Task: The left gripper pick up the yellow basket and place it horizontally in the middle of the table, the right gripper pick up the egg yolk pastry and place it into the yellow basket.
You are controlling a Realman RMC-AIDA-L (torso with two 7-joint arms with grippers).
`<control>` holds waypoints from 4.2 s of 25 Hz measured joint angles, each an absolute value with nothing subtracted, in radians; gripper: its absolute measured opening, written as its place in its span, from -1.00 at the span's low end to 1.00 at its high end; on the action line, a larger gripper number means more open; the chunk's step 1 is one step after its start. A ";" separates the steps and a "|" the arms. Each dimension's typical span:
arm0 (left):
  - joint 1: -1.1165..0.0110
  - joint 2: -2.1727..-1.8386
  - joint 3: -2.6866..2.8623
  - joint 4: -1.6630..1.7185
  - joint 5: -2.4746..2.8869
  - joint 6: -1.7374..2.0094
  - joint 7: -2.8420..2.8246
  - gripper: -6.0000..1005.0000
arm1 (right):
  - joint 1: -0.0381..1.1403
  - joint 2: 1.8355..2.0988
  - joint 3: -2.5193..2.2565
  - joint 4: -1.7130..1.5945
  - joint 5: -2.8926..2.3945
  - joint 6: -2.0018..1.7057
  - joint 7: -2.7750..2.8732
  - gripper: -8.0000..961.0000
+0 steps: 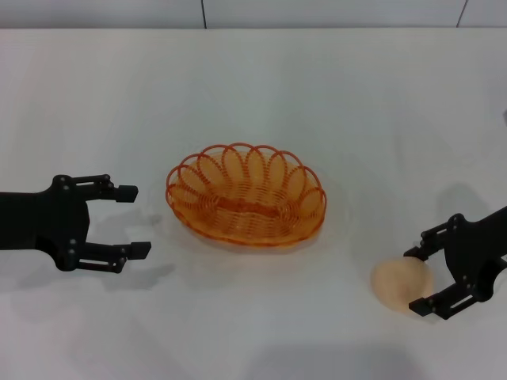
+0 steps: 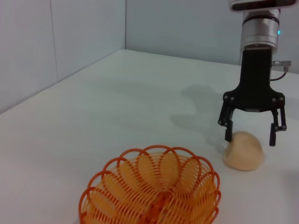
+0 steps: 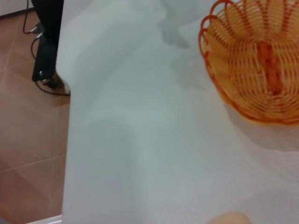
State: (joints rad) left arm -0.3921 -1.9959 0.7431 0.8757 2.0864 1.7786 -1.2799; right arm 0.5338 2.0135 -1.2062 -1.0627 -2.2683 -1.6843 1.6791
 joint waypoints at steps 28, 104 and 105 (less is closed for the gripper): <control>-0.380 -1.999 0.743 0.874 2.086 1.772 -1.275 0.69 | 0.545 2.010 -1.108 -1.128 -2.209 -1.757 1.660 -0.55; -0.430 -2.051 0.741 0.810 2.132 1.695 -1.248 0.69 | 0.483 1.956 -1.199 -0.795 -1.735 -1.586 1.273 0.79; -0.430 -2.051 0.741 0.810 2.132 1.694 -1.249 0.69 | 0.482 1.956 -1.199 -0.792 -1.740 -1.583 1.268 0.79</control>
